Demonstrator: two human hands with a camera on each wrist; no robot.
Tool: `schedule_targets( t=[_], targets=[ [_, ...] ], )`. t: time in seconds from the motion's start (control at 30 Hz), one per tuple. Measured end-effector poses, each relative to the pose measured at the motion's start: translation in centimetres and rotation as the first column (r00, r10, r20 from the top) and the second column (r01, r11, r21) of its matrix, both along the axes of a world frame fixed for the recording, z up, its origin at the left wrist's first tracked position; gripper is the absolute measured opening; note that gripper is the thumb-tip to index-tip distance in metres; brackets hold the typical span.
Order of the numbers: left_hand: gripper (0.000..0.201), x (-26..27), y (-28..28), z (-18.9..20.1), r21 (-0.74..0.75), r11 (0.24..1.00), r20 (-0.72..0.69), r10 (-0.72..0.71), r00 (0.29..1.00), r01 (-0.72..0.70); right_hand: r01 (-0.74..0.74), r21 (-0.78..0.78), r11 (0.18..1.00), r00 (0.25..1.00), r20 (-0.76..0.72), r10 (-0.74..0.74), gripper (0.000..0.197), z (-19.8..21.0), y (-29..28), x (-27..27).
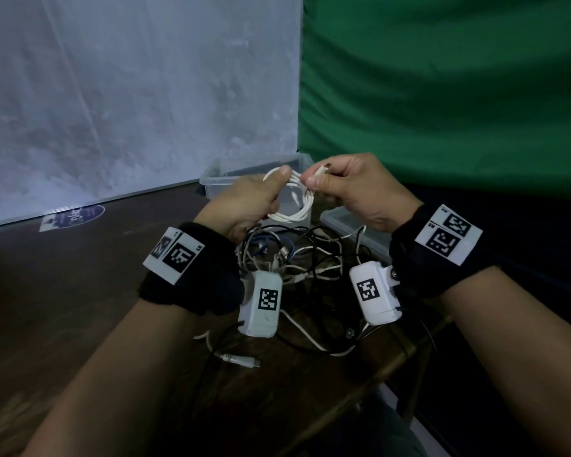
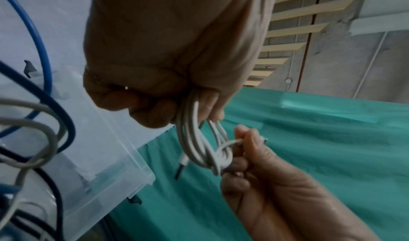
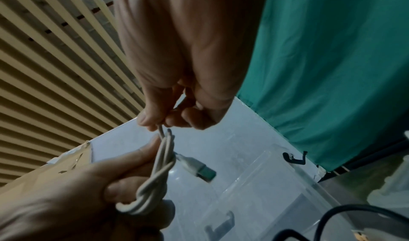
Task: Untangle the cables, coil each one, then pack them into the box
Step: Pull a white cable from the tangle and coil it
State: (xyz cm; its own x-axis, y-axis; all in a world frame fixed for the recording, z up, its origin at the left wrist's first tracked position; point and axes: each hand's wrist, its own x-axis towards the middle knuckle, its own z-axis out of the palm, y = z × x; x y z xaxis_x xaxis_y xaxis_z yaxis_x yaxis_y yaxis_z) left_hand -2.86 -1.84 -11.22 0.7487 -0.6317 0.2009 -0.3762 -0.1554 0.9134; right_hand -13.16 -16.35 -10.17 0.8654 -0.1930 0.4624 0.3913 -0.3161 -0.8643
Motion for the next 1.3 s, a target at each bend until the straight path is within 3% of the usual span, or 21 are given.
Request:
schedule_targets(
  t=[0.3, 0.47, 0.57, 0.67, 0.83, 1.17, 1.3],
  targets=[
    [0.035, 1.0, -0.2, -0.7, -0.071, 0.989, -0.001, 0.127, 0.992, -0.126, -0.139, 0.030, 0.990, 0.988, -0.062, 0.140, 0.012, -0.2, 0.7, -0.7],
    [0.038, 0.8, -0.2, -0.6, -0.064, 0.993, -0.035, 0.093, 0.995, -0.095, -0.187, 0.114, 0.976, 0.978, -0.077, 0.196, 0.015, 0.0, 0.8, -0.7],
    [0.039, 0.1, -0.3, -0.2, -0.078, 0.995, -0.089, 0.055, 0.995, -0.062, -0.097, 0.153, 0.983, 0.989, -0.099, 0.113, 0.026, 0.0, 0.8, -0.3],
    [0.031, -0.6, -0.5, -0.1, -0.068, 0.998, -0.042, 0.000, 0.999, -0.003, -0.005, 0.177, 0.984, 0.994, -0.104, 0.024, 0.032, -0.2, 0.7, 0.1],
    [0.016, -0.8, -0.6, -0.2, -0.046, 0.998, -0.019, 0.049, 0.999, -0.050, 0.081, 0.218, 0.973, 0.993, -0.098, -0.061, 0.011, 0.0, 0.4, 0.0],
    [0.013, -1.4, -1.0, -0.2, -0.038, 0.999, 0.037, 0.018, 0.999, -0.017, 0.209, 0.066, 0.976, 0.971, -0.130, -0.199, 0.025, -0.9, 1.0, 1.1],
    [0.014, -1.3, -0.9, -0.2, -0.029, 1.000, 0.033, 0.004, 0.999, -0.003, 0.257, 0.051, 0.965, 0.964, -0.083, -0.253, 0.022, -0.5, 1.0, 1.1]
  ],
)
